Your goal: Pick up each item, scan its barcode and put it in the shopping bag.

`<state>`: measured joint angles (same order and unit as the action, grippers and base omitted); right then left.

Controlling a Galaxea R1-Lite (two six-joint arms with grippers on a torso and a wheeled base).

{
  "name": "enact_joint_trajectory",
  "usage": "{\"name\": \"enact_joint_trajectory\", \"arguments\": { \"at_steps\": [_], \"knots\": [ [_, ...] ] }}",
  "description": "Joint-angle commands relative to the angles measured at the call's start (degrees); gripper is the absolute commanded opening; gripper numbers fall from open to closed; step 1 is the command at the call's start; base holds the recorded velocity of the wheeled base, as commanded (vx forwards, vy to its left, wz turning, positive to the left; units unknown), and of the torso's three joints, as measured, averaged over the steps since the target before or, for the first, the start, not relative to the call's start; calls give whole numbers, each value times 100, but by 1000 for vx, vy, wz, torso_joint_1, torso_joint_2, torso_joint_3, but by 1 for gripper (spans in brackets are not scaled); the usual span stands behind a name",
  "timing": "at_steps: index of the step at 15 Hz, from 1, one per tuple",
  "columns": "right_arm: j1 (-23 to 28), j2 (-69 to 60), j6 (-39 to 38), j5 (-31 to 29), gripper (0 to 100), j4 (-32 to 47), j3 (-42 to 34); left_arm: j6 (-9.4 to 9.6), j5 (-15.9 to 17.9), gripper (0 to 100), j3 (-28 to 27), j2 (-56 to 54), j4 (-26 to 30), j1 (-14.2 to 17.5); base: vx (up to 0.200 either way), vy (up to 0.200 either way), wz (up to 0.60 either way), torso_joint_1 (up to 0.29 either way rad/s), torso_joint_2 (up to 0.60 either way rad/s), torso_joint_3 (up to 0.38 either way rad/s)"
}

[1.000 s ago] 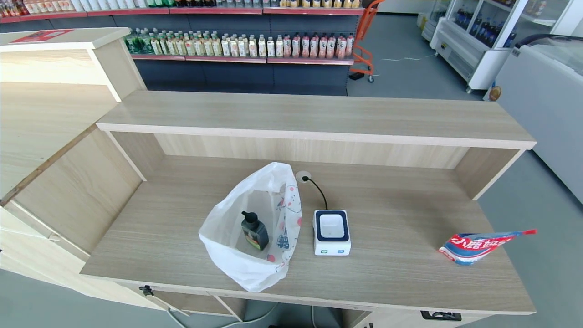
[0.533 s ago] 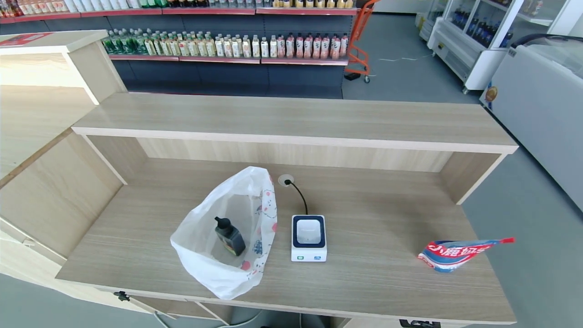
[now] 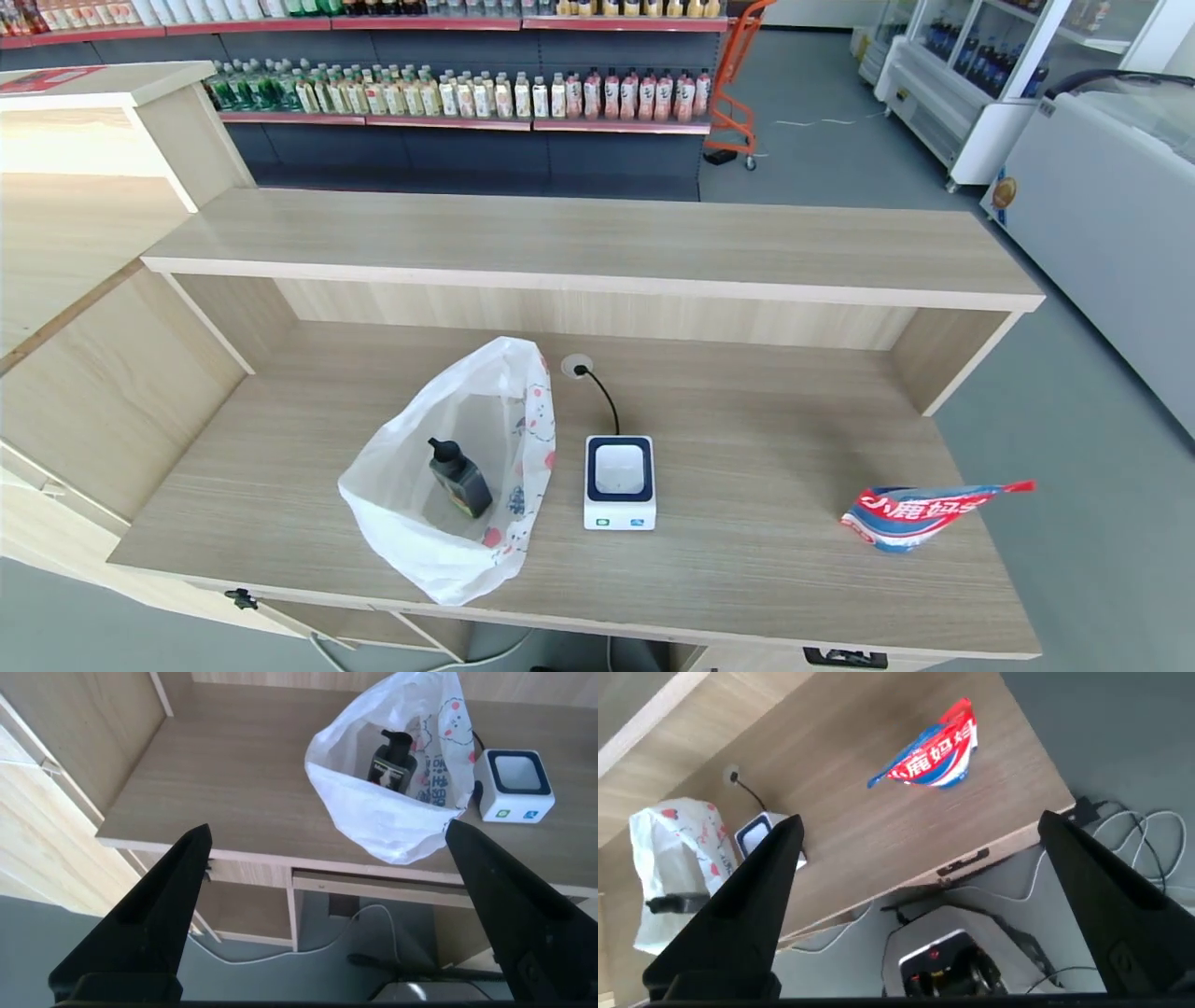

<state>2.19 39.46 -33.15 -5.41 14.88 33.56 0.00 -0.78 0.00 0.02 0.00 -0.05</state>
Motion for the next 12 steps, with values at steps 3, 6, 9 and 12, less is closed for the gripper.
{"name": "enact_joint_trajectory", "arguments": {
  "at_steps": [3, 6, 9, 12],
  "knots": [
    [194, 4316, -1827, -232, 100, -320, 1865, 0, -1, 100, 0, -2, 0, -4, 0, 0, 0, 0, 0, 0],
    [185, 5151, -1845, -223, 100, -785, 1619, 0, -1, 100, 0, -2, 0, -4, 0, 0, 0, 0, 0, 0],
    [132, 5810, -1853, -232, 100, -1278, 1487, 0, -1, 100, 0, -2, 0, -4, 0, 0, 0, 0, 0, 0],
    [62, 6135, -1845, -241, 100, -1365, 1495, 0, -1, 100, 0, -2, 0, -4, 0, 0, 0, 0, 0, 0]
  ]
}}
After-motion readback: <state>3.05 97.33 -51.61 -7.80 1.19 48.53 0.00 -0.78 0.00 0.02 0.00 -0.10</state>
